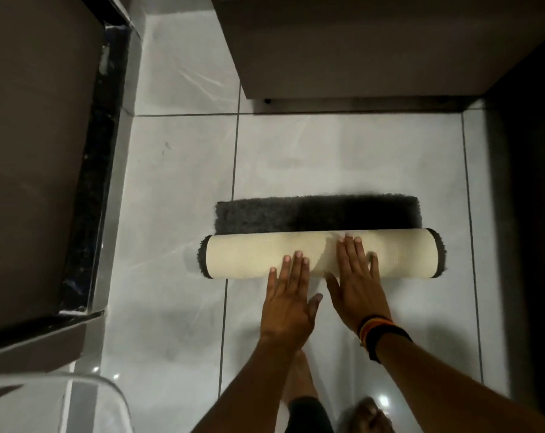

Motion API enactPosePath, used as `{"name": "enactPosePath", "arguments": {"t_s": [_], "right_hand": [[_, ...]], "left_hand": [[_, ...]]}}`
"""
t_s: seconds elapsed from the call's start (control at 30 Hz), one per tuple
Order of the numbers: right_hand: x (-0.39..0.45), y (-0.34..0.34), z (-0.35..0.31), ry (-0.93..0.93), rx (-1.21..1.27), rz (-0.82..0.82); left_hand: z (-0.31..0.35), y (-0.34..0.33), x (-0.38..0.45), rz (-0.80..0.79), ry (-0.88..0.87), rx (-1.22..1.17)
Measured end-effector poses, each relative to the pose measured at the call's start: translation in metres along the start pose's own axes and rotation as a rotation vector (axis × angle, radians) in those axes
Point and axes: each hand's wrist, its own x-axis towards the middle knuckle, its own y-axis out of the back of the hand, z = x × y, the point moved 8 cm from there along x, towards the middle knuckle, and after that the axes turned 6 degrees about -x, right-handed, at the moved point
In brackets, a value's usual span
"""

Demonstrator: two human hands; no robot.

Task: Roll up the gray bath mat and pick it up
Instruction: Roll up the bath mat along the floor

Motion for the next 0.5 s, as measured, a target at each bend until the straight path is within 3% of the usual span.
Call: {"name": "enactPosePath", "arguments": {"t_s": [0.1,0.23,0.3,0.4,0.5], "right_hand": [[-0.032,0.005,0.016,-0.219,0.317,0.093],[-0.062,-0.02,0.056,-0.928,0.869,0.065],[-0.047,-0.031,0.063,-1.164,1.225,0.066],[0.001,-0.035,0.059,-1.243,1.678,0.027],[0.049,-0.039,0.058,-1.248,2.058,0.123]], "left_hand": [[0.0,0.027,0.03,-0.022,-0.017,-0.032],[-0.003,0.064,0.075,-0.06,-0.006,-0.089],[-0.004,0.076,0.097,-0.073,-0.007,-0.104],[-0.008,0.091,0.124,-0.058,0.004,-0.101],[-0.01,0.103,0.153,-0.029,0.014,-0.121]]}}
